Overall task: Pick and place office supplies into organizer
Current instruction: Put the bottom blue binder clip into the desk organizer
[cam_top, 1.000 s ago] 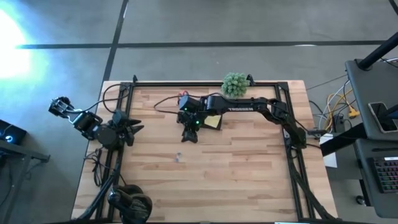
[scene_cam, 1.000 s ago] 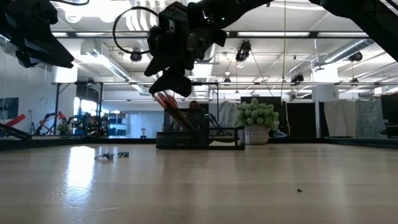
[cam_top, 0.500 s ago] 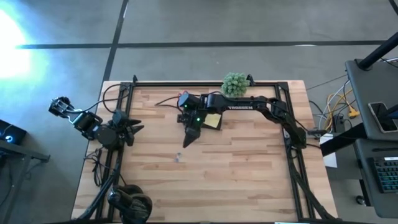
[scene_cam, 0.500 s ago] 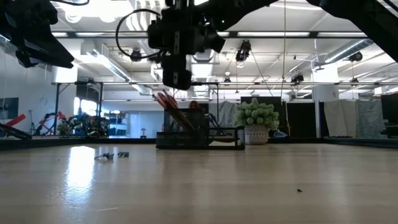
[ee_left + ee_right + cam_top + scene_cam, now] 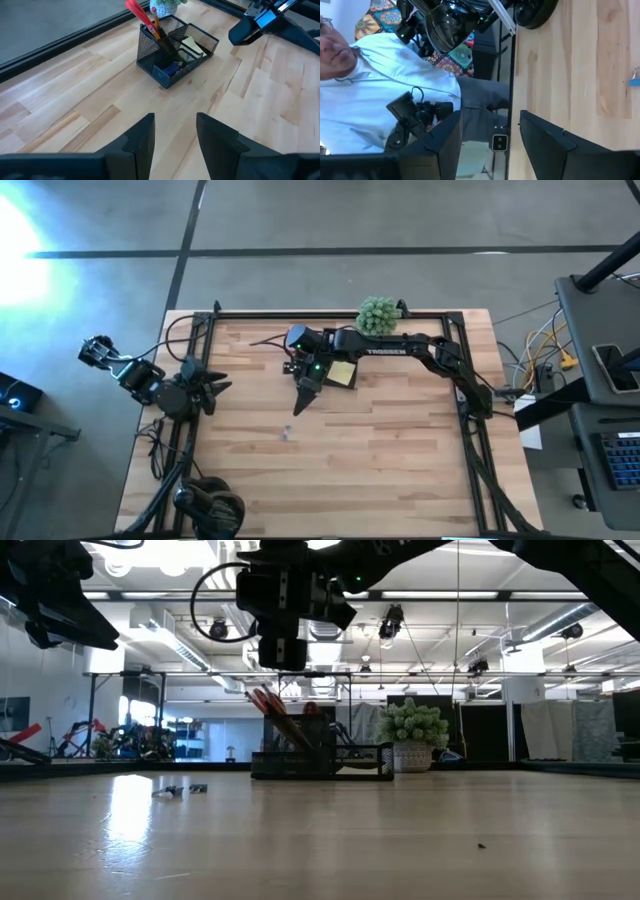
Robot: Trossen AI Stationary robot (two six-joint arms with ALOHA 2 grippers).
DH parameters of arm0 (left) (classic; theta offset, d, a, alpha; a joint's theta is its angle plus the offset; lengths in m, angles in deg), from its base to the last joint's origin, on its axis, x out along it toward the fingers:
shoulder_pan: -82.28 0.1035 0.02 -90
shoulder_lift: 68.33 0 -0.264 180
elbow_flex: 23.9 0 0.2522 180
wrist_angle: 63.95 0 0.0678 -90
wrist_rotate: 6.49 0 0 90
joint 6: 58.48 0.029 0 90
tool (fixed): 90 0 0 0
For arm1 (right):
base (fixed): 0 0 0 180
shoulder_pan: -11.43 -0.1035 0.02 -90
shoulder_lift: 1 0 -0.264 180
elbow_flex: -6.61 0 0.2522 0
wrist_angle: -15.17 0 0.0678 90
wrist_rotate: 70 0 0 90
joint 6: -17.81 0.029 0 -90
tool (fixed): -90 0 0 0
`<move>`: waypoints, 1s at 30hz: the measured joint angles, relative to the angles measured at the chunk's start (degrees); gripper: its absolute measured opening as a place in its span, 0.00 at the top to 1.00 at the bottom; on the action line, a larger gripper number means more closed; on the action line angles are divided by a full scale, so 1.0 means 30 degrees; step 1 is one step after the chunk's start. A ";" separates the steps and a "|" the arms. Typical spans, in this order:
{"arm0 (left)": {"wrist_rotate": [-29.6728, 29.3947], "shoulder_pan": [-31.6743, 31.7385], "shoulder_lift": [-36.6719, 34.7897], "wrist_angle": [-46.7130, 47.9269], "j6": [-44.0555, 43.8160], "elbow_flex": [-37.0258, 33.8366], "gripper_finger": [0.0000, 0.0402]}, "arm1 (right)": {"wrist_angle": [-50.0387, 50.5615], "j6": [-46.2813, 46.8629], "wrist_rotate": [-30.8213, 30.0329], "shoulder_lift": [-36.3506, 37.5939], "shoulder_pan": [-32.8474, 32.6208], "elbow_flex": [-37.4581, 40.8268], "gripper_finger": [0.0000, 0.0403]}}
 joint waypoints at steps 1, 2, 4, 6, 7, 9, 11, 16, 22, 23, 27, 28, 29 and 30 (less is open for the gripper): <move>0.0000 -0.0007 0.0000 0.0000 0.0000 0.0000 0.68 | -0.0013 0.0091 -0.0001 0.0000 0.0000 0.0000 0.54; 0.0000 -0.0003 0.0000 0.0000 0.0000 0.0000 0.68 | -0.0028 0.0164 0.0002 0.0000 0.0000 0.0000 0.54; 0.0000 0.0000 0.0000 0.0000 0.0000 0.0000 0.68 | -0.0036 0.0215 0.0000 0.0000 0.0000 0.0000 0.54; 0.0000 -0.0001 0.0000 0.0000 0.0000 0.0000 0.68 | -0.0036 0.0215 -0.0020 0.0000 0.0000 0.0000 0.54; 0.0000 -0.0001 0.0000 0.0000 0.0000 0.0000 0.68 | -0.0036 0.0215 -0.0041 0.0000 0.0000 0.0000 0.54; 0.0000 0.0000 0.0000 0.0000 0.0000 0.0000 0.68 | -0.0044 0.0208 -0.0084 0.0000 0.0000 0.0000 0.54; 0.0000 -0.0003 0.0000 0.0000 0.0000 0.0000 0.68 | -0.0048 0.0208 -0.0091 0.0000 0.0000 0.0000 0.54; -0.0007 -0.0003 0.0000 0.0000 0.0000 0.0000 0.68 | -0.0058 0.0201 -0.0146 -0.0007 0.0000 0.0000 0.54; -0.0043 -0.0001 0.0000 0.0000 0.0000 0.0000 0.68 | -0.0073 0.0108 -0.1932 -0.0007 -0.0362 0.0000 0.54; -0.0044 -0.0003 0.0000 0.0005 0.0000 0.0000 0.68 | -0.0072 -0.0083 -0.2664 -0.0007 -0.0521 0.0000 0.54; -0.0051 -0.0002 0.0000 0.0000 0.0000 0.0000 0.68 | -0.0051 -0.1624 -0.6561 -0.0015 -0.1275 0.0000 0.54; -0.0051 0.0000 0.0000 0.0000 0.0000 0.0000 0.68 | -0.0044 -0.2191 -0.7729 -0.0015 -0.1511 0.0005 0.54; -0.0051 -0.0007 0.0000 0.0000 0.0000 0.0000 0.68 | -0.0044 -0.2855 -0.8947 -0.0015 -0.1764 0.0046 0.54; -0.0046 -0.0005 0.0000 0.0000 0.0000 0.0000 0.68 | -0.0044 -0.3603 -1.0064 -0.0015 -0.2021 0.0109 0.54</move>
